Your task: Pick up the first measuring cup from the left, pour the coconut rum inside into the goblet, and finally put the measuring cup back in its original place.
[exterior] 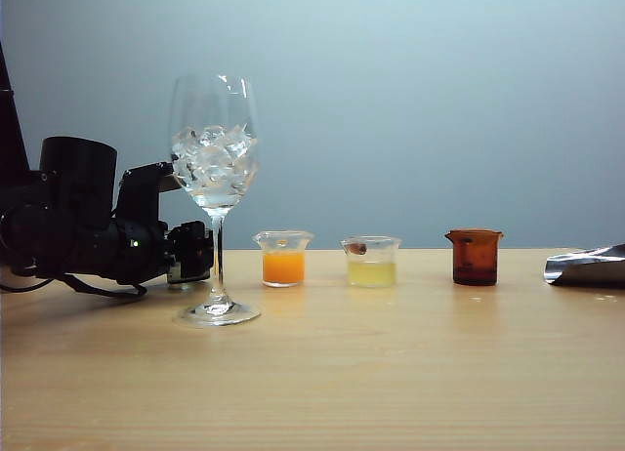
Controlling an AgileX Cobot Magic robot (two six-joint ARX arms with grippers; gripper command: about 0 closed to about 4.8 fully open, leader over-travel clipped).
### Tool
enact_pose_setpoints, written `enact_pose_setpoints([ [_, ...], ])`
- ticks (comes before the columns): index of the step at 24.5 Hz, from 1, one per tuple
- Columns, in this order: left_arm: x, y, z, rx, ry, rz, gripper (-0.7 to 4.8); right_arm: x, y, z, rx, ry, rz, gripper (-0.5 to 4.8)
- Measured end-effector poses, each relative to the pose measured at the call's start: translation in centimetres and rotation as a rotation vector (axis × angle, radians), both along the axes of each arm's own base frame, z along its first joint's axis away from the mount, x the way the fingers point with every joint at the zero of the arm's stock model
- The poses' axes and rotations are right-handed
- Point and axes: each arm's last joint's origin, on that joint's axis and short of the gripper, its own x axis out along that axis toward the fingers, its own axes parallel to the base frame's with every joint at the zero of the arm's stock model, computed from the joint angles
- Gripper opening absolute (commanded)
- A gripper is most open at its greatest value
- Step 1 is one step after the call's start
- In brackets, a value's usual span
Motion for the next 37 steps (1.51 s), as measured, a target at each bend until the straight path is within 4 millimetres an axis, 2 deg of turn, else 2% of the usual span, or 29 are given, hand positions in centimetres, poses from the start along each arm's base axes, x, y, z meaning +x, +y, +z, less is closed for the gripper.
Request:
enact_pose_setpoints([
  [3, -0.1, 0.0, 0.5, 0.001, 0.001, -0.001, 2.1, 0.0, 0.0, 0.1, 0.001, -0.002, 0.0, -0.05],
  [7, -0.2, 0.1, 2.5, 0.058, 0.0, -0.007, 2.11, -0.2, -0.1, 0.2, 0.005, -0.008, 0.0, -0.05],
  [10, -0.3, 0.9, 3.9, 0.109, 0.017, 0.004, 2.12, -0.2, -0.2, 0.3, 0.007, -0.01, 0.001, -0.05],
  [21, -0.8, 3.3, 8.4, 0.098, -0.03, 0.036, 2.14, -0.9, -0.6, 1.1, 0.027, -0.039, 0.005, -0.05],
  [32, -4.2, 3.4, 15.3, 0.086, -0.051, -0.036, 2.14, -1.8, -1.2, 2.1, 0.057, -0.073, 0.005, -0.05],
  [34, -5.4, 3.6, 17.1, 0.082, -0.071, -0.044, 2.14, -2.1, -1.5, 2.6, 0.069, -0.09, 0.005, -0.05],
  [37, -7.0, 3.8, 18.8, 0.099, -0.061, -0.05, 2.14, -2.6, -1.8, 3.1, 0.083, -0.11, 0.006, -0.05],
])
